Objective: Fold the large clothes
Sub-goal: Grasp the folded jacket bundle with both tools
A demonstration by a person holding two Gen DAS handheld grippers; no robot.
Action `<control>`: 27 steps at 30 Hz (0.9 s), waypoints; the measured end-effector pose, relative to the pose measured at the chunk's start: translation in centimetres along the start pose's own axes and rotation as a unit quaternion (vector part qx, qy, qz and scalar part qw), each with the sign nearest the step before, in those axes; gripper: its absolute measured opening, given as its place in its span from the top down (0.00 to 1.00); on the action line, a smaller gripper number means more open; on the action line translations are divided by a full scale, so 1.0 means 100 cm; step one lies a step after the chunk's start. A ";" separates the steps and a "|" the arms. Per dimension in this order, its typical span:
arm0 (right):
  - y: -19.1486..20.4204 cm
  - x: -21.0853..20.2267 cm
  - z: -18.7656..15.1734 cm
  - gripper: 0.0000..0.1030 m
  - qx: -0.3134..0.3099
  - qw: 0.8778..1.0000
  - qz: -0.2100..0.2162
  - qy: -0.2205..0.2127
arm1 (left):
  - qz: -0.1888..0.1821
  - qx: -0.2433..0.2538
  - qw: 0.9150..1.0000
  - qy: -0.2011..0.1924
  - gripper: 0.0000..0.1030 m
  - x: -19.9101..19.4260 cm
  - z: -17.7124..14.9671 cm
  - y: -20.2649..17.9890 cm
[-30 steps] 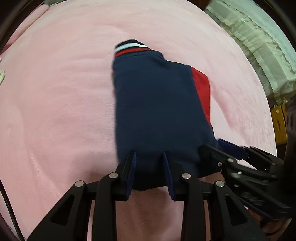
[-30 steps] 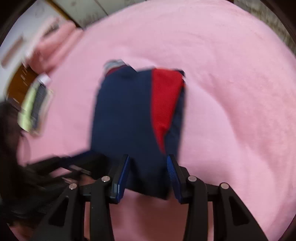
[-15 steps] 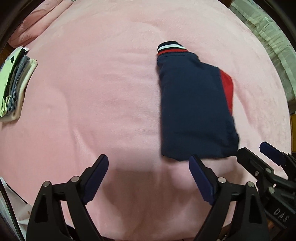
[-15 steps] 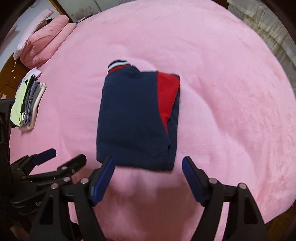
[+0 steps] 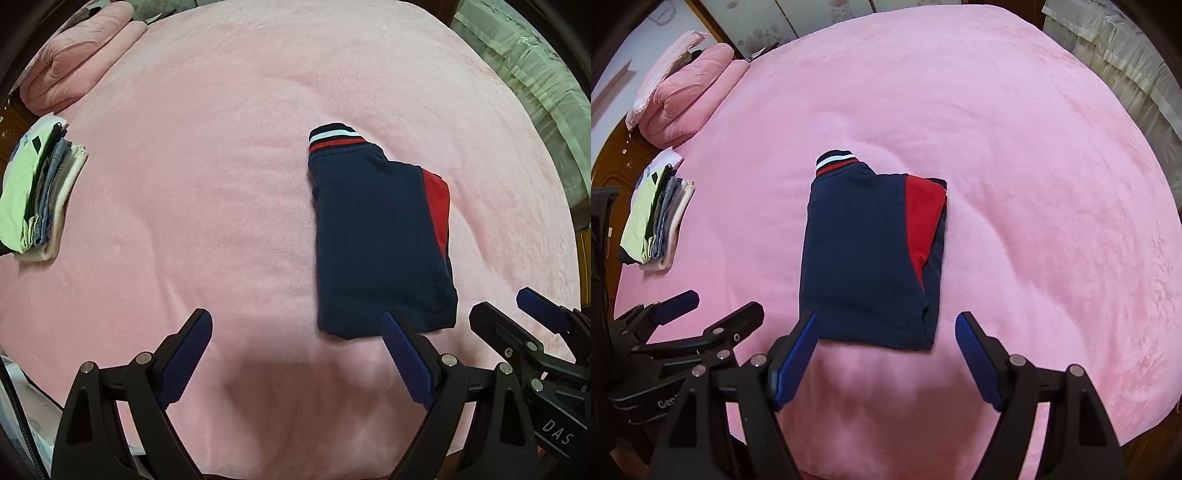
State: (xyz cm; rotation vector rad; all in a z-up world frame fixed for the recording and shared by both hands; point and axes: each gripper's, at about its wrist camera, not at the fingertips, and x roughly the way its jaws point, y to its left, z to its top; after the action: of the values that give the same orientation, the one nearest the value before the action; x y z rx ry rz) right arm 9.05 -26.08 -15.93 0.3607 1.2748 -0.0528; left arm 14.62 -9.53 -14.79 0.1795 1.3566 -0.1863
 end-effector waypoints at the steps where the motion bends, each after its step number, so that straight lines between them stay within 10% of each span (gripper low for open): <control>1: 0.000 0.000 0.001 0.26 -0.001 1.000 0.000 -0.001 | -0.001 -0.001 1.000 0.000 0.11 0.000 0.000 0.000; 18: -0.017 0.034 0.002 0.26 0.031 0.998 0.022 0.039 | -0.023 -0.001 0.998 0.053 0.05 0.043 0.007 -0.006; 27: -0.068 0.111 0.018 0.26 0.132 0.984 0.107 0.054 | -0.017 0.010 0.994 0.105 0.03 0.114 0.033 -0.013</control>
State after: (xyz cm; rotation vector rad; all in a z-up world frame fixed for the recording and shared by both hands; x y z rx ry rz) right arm 12.43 -31.26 -27.50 0.7351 1.3318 -0.0195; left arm 19.80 -11.92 -25.32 0.1962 1.5673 -0.2134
